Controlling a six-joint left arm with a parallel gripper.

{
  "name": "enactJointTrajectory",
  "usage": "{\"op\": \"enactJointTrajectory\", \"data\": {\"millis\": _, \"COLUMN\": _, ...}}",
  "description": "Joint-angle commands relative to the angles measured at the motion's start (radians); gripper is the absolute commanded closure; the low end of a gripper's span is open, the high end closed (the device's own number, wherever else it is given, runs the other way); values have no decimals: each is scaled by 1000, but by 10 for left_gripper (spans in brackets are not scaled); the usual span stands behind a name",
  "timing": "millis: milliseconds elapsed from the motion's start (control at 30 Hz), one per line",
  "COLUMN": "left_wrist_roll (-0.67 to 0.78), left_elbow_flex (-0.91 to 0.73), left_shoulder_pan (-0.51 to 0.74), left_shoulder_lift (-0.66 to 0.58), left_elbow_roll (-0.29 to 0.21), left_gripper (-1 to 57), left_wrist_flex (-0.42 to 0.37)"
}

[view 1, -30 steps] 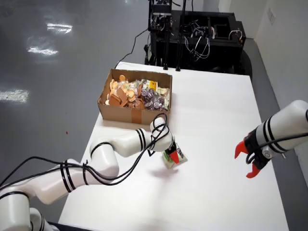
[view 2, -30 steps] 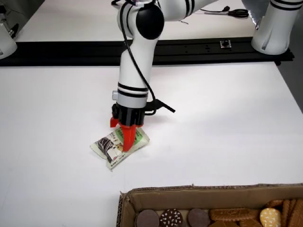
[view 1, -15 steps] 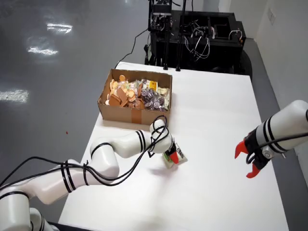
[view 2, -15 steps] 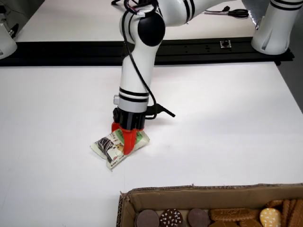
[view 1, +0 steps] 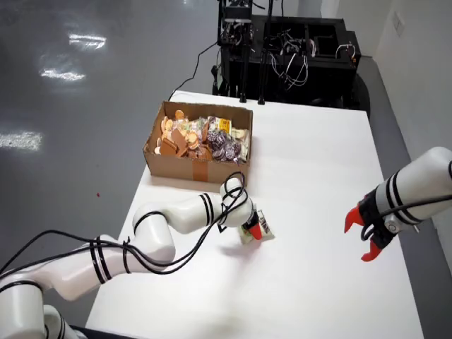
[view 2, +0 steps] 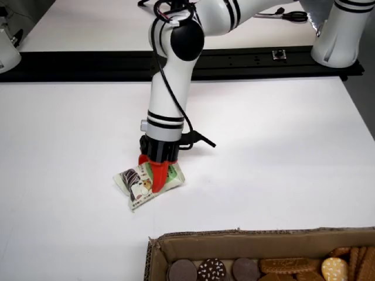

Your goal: Grasp a snack and put it in the bin.

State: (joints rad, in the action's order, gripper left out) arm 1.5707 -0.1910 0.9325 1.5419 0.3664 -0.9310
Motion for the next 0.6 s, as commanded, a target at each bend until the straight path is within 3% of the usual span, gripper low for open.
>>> {"op": "enactJointTrajectory", "data": {"millis": 33, "left_wrist_roll": 0, "left_elbow_flex": -3, "left_shoulder_pan": 4, "left_shoulder_lift": 1, "left_elbow_roll": -2, "left_gripper": 139, "left_wrist_flex": 0}}
{"op": "enactJointTrajectory", "data": {"millis": 333, "left_wrist_roll": 0, "left_elbow_flex": 1, "left_shoulder_pan": 12, "left_shoulder_lift": 5, "left_elbow_roll": -11, "left_gripper": 276, "left_wrist_flex": -12}}
{"op": "enactJointTrajectory", "data": {"millis": 600, "left_wrist_roll": 0, "left_elbow_flex": 52, "left_shoulder_pan": 20, "left_shoulder_lift": 8, "left_elbow_roll": -10, "left_gripper": 383, "left_wrist_flex": -69}}
